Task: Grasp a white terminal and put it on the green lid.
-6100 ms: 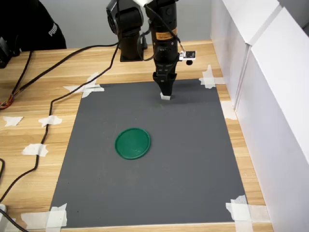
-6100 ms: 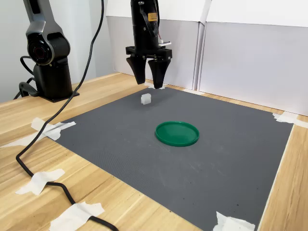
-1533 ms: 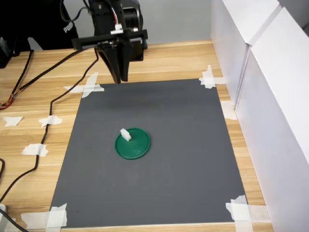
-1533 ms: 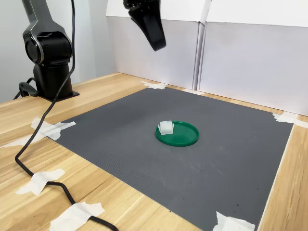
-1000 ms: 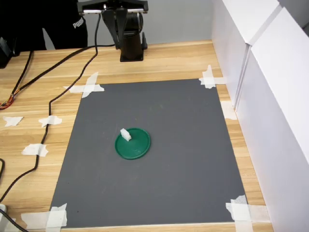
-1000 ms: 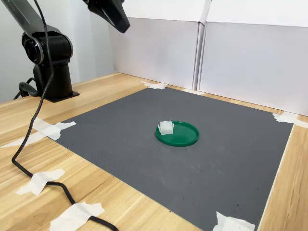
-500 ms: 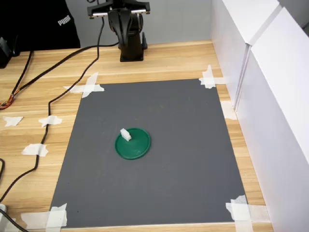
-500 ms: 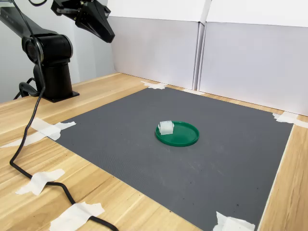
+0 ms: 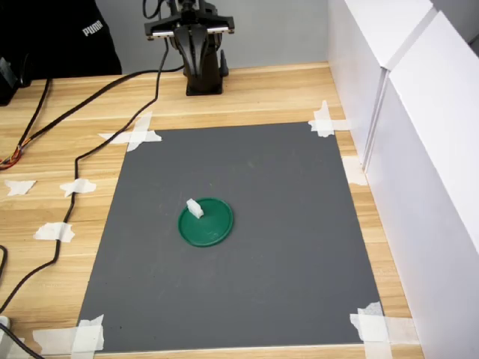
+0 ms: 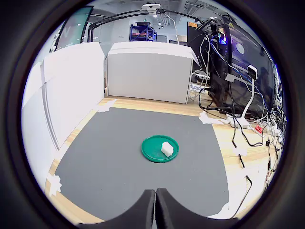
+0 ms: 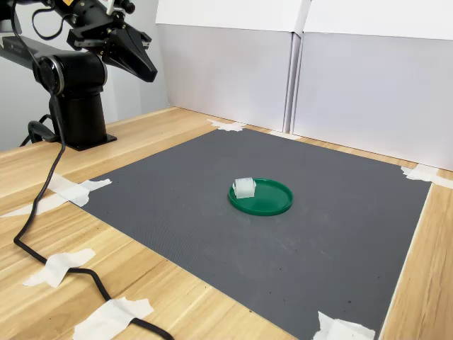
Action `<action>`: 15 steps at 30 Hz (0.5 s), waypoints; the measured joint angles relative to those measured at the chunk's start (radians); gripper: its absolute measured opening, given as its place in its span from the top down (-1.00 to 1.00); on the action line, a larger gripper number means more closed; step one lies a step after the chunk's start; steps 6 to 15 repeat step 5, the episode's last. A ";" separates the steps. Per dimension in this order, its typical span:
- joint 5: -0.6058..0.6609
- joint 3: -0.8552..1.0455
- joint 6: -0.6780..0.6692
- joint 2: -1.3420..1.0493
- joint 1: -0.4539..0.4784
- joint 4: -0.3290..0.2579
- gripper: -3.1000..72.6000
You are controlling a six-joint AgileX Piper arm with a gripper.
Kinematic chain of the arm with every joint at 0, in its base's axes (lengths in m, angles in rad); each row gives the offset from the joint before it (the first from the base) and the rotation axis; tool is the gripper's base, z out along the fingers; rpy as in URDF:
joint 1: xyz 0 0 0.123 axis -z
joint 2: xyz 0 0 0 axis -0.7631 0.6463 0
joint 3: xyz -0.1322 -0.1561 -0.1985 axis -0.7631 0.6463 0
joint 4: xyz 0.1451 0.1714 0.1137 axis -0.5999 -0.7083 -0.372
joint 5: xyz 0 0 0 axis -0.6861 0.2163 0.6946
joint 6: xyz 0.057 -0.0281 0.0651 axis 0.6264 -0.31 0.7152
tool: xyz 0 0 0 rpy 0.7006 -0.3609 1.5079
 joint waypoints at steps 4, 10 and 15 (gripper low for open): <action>0.000 0.012 0.000 -0.062 0.000 0.000 0.96; 0.000 0.012 0.000 -0.075 0.000 0.000 0.96; 0.000 0.012 0.000 -0.075 0.000 0.000 0.96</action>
